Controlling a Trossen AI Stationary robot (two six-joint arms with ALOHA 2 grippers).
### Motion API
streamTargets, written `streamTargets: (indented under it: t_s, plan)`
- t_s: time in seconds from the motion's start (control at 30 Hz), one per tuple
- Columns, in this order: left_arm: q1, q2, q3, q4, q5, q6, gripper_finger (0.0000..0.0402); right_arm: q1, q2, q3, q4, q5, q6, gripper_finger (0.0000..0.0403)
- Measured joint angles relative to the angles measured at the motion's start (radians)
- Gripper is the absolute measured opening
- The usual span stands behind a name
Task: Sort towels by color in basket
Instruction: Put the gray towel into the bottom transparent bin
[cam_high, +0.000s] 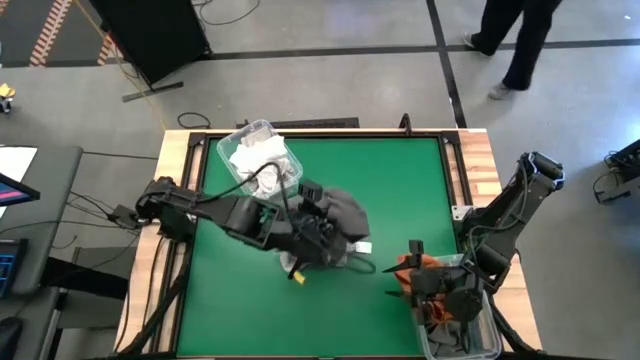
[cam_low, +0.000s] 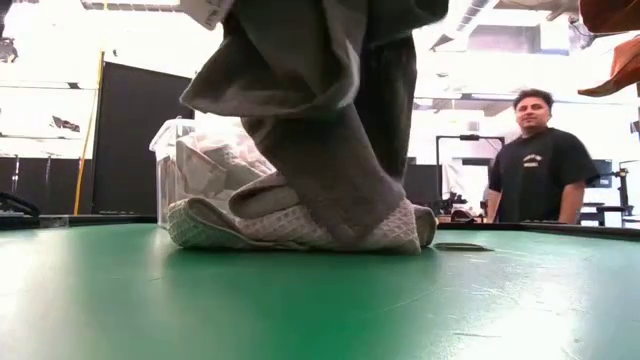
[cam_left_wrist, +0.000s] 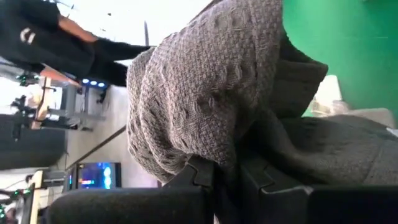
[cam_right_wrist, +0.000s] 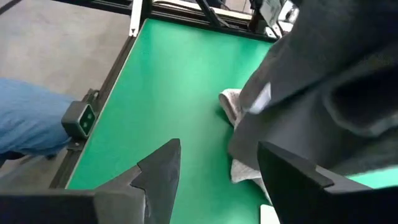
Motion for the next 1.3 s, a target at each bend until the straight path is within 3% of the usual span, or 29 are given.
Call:
streamTargets:
  t_s: [0.4, 0.7, 0.93, 1.07, 1.3]
  plan:
    - [0.2, 0.002, -0.138, 0.285, 0.238, 0.129, 0.0017, -0.09, 0.0, 0.0, -0.029, 0.003, -0.011, 0.0245]
    - [0.351, 0.013, -0.42, 0.543, 0.376, 0.113, 0.0018, -0.154, 0.0, 0.0, -0.092, 0.031, -0.01, 0.0244]
    - [0.381, 0.013, -0.584, 0.63, 0.49, 0.094, 0.0021, -0.213, 0.0, 0.0, -0.119, 0.031, -0.01, 0.0244]
    - [0.377, 0.013, -0.619, 0.624, 0.554, 0.109, 0.0059, -0.264, 0.0, 0.0, -0.14, 0.03, -0.011, 0.0244]
    - [0.342, -0.006, -0.622, 0.606, 0.601, 0.079, 0.0199, -0.377, 0.012, 0.0, -0.117, -0.078, -0.079, 0.0244]
